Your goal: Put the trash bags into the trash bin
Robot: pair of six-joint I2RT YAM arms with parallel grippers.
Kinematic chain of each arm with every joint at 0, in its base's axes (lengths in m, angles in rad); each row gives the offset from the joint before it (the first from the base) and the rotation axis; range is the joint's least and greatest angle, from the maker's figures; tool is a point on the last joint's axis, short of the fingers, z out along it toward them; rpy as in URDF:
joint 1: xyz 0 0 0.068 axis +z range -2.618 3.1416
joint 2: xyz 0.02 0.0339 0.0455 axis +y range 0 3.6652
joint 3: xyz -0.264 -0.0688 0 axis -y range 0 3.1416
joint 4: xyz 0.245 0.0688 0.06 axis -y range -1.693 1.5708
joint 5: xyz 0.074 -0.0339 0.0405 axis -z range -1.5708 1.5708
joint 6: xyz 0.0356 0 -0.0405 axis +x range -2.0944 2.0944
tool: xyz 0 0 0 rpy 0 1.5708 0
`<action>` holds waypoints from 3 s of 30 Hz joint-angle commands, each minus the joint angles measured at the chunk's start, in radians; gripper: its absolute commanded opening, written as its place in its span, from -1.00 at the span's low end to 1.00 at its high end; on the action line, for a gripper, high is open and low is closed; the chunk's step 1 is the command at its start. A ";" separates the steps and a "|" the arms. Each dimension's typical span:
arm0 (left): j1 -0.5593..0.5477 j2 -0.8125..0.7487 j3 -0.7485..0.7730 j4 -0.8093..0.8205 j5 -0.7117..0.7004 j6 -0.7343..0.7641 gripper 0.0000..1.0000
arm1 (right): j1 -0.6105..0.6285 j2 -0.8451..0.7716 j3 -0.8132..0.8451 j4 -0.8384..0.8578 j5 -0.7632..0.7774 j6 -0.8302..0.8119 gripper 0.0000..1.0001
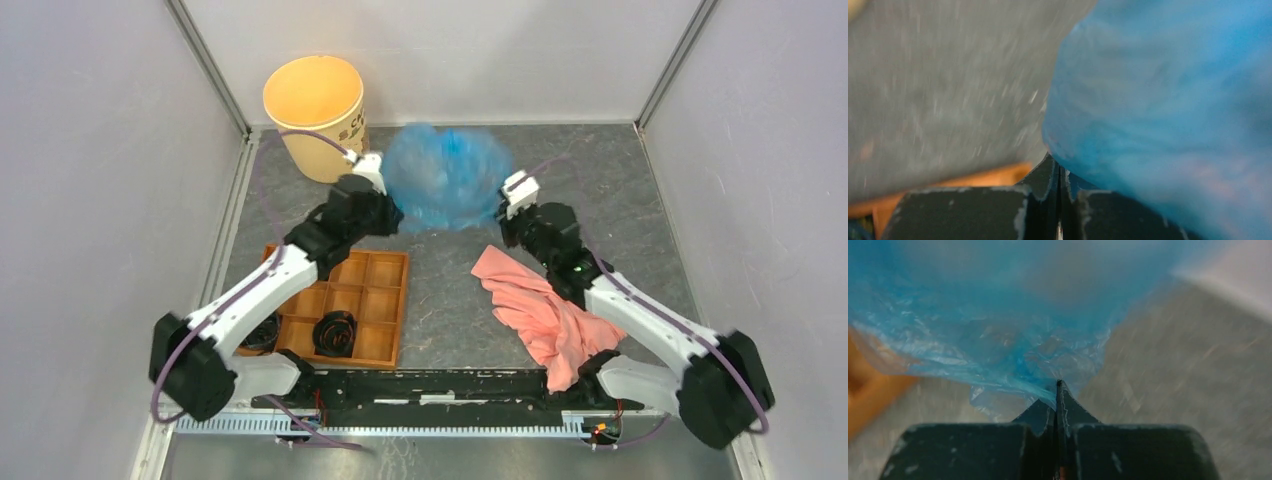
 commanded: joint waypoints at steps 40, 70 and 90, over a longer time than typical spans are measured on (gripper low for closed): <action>0.004 -0.116 0.357 -0.275 0.033 0.242 -0.96 | 0.001 -0.067 0.489 -0.439 0.039 -0.044 -0.72; 0.002 0.072 0.546 -0.555 0.520 0.445 -0.96 | 0.074 0.112 0.509 -0.460 -0.572 -0.310 0.96; 0.002 0.031 0.519 -0.396 0.077 0.081 0.70 | 0.104 0.201 0.506 -0.264 0.045 0.273 -0.99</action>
